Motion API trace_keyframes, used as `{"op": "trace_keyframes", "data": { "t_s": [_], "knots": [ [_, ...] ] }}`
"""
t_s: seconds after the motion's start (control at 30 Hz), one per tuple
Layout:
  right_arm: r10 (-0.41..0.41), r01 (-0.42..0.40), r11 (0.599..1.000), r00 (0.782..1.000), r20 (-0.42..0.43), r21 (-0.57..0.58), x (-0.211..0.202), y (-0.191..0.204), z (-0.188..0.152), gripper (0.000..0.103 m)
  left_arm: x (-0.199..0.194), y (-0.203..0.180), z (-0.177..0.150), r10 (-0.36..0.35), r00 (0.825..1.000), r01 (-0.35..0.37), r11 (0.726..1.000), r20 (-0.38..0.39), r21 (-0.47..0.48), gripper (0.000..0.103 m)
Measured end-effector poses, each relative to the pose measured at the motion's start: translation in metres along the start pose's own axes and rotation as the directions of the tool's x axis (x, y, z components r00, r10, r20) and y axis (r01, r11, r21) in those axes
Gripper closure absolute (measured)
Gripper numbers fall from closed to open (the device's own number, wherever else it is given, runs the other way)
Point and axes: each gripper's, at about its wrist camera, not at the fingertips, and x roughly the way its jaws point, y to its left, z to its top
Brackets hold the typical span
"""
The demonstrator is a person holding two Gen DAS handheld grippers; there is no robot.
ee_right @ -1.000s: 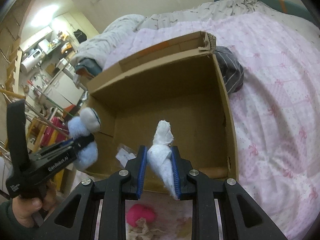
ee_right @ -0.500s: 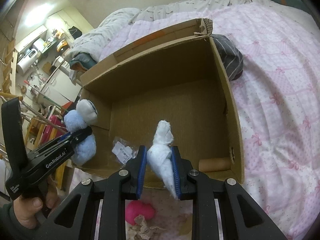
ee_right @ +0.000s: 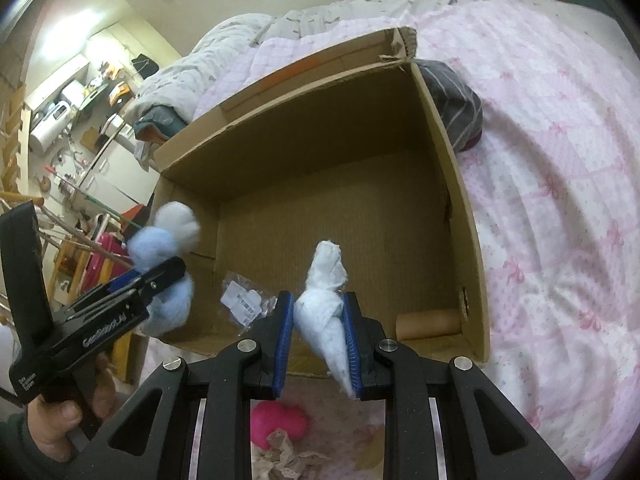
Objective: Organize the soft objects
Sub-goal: 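Lower both items into the box and open both tools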
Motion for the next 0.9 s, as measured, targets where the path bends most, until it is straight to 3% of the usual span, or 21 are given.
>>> {"op": "trace_keyframes", "data": {
  "t_s": [0.3, 0.4, 0.47, 0.5, 0.53, 0.7, 0.9],
  "knots": [
    [0.001, -0.001, 1.0, 1.0, 0.017, 0.006, -0.002, -0.002, 0.002, 0.077, -0.002, -0.002, 0.0, 0.004, 1.0, -0.004, 1.0, 0.0, 0.008, 0.034],
    [0.0, -0.001, 1.0, 1.0, 0.03, 0.013, -0.005, -0.002, 0.003, 0.072, -0.007, 0.0, 0.001, 0.001, 1.0, -0.001, 1.0, 0.026, -0.004, 0.034],
    [0.003, -0.004, 1.0, 0.999, 0.034, 0.022, -0.005, -0.004, 0.004, 0.052, -0.01, 0.001, 0.001, 0.001, 0.999, -0.001, 1.0, 0.044, -0.005, 0.034],
    [-0.001, 0.0, 1.0, 0.999, 0.043, 0.025, -0.007, -0.003, 0.005, 0.024, -0.012, 0.002, 0.001, 0.002, 0.999, -0.002, 1.0, 0.052, -0.007, 0.034],
    [-0.006, 0.004, 1.0, 0.998, 0.067, 0.029, -0.01, -0.004, 0.005, 0.013, -0.014, 0.002, 0.002, 0.003, 0.998, -0.002, 1.0, 0.059, -0.008, 0.034],
    [0.024, -0.028, 0.999, 0.99, 0.137, 0.033, -0.023, -0.006, 0.008, 0.008, -0.015, 0.004, 0.002, 0.008, 0.998, -0.007, 1.0, 0.063, -0.011, 0.034],
    [0.011, -0.013, 1.0, 0.994, 0.107, 0.015, -0.018, -0.004, 0.008, 0.008, -0.014, 0.003, -0.001, 0.014, 0.999, -0.014, 1.0, 0.051, 0.0, 0.034]
  ]
}}
